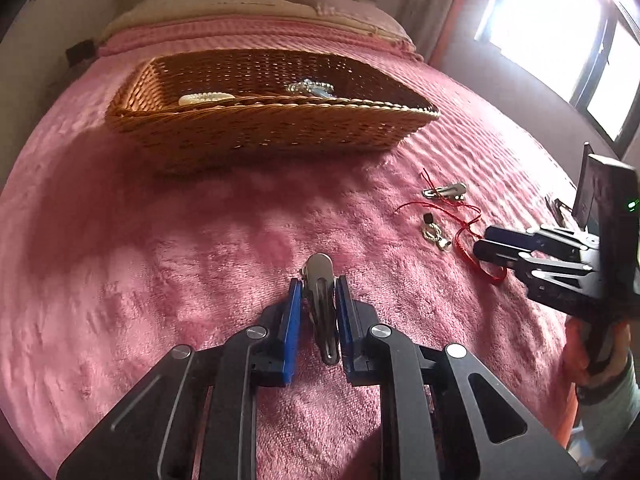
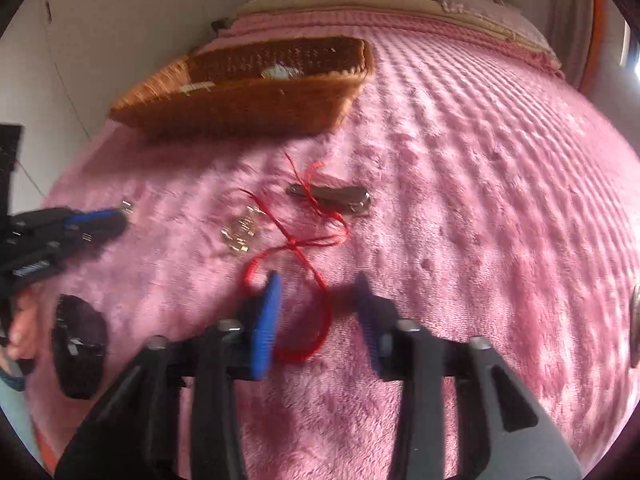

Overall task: Organize jewelry
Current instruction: 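Grasp the grey hair clip with the left tool while the right tool grasps the red string bracelet, then carry the clip and red string over the basket and open both tools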

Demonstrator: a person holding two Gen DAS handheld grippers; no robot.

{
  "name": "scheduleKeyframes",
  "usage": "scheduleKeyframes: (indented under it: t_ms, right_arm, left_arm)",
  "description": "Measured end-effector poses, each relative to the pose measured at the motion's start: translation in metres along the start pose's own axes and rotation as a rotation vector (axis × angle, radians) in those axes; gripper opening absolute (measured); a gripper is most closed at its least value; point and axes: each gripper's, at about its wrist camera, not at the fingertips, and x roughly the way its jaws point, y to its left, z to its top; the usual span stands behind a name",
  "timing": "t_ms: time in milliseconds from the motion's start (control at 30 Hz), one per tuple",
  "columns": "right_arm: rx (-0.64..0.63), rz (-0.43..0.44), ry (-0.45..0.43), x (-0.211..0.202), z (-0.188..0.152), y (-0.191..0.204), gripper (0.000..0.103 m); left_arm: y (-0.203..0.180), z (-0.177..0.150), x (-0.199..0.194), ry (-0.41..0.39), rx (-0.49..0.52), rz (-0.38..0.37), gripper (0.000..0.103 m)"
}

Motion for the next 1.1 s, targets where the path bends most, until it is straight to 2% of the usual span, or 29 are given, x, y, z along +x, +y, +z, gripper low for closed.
scheduleKeyframes:
  t_ms: [67, 133, 433, 600, 867, 1100]
  right_arm:
    - [-0.008, 0.021, 0.003, 0.000, -0.002, 0.001, 0.009]
    - [-0.025, 0.017, 0.000, -0.001, -0.004, 0.004, 0.004]
    - [-0.004, 0.071, -0.048, -0.029, -0.012, 0.003, 0.003]
    - [-0.007, 0.096, -0.105, -0.057, -0.005, 0.005, 0.003]
    - [-0.021, 0.100, -0.272, -0.112, 0.033, 0.012, 0.003]
    - [-0.031, 0.106, -0.384, -0.123, 0.101, 0.019, 0.003]
  left_arm:
    - [0.000, -0.001, -0.002, -0.010, -0.002, -0.002, 0.015]
    - [0.000, -0.001, -0.003, -0.017, -0.005, -0.003, 0.015]
    - [0.001, -0.006, -0.022, -0.076, -0.037, -0.020, 0.015]
    - [-0.003, -0.008, -0.038, -0.113, -0.044, -0.023, 0.015]
    - [-0.014, 0.020, -0.081, -0.233, -0.015, -0.017, 0.015]
    - [-0.022, 0.080, -0.109, -0.351, 0.030, 0.018, 0.015]
